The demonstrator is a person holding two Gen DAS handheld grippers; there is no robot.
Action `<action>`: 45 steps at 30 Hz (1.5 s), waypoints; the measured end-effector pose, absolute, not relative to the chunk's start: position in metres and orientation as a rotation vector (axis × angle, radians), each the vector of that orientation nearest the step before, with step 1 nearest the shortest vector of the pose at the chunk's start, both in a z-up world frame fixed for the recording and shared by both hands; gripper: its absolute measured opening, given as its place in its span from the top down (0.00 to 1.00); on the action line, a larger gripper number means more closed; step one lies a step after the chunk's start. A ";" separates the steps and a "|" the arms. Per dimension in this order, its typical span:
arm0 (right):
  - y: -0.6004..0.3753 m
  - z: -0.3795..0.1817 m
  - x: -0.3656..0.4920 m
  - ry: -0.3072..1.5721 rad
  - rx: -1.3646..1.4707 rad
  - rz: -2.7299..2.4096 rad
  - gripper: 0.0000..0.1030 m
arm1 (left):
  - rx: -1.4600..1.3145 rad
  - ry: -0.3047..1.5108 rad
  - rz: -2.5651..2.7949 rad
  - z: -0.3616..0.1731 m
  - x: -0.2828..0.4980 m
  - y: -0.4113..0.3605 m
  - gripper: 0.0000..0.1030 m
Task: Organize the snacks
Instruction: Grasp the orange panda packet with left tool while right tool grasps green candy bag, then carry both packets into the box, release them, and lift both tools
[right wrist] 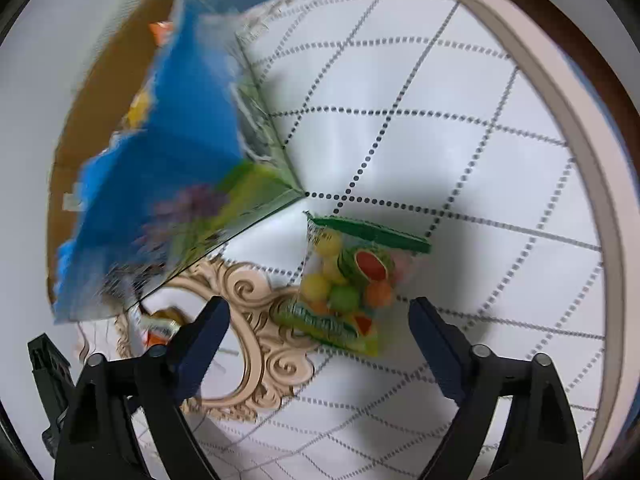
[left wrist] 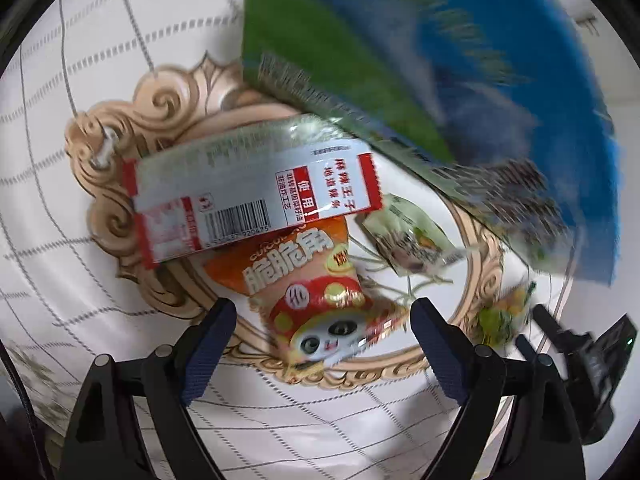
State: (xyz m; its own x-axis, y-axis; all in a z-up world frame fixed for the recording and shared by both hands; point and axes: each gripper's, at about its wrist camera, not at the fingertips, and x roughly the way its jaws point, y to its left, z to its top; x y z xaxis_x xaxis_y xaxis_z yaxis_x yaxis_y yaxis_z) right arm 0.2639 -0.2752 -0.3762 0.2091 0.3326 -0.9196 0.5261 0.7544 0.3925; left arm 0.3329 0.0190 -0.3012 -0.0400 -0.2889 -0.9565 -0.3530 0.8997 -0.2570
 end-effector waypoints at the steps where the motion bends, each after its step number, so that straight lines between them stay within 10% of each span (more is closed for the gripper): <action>1: -0.273 -0.380 0.268 1.405 0.749 -0.168 0.21 | -0.516 1.634 0.067 -0.305 0.334 0.019 0.14; 3: -0.266 -0.386 0.274 1.417 0.686 -0.175 0.38 | -0.499 1.616 0.089 -0.306 0.334 0.018 0.17; 6: -0.254 -0.390 0.275 1.445 0.608 -0.139 0.46 | -0.422 1.606 0.079 -0.310 0.333 0.014 0.52; 34: -0.158 -0.425 0.199 1.600 0.247 0.011 0.46 | 0.009 1.600 -0.020 -0.342 0.252 -0.046 0.58; 45: -0.162 -0.315 0.224 1.417 0.366 0.141 0.48 | -0.035 1.405 -0.186 -0.214 0.277 -0.057 0.59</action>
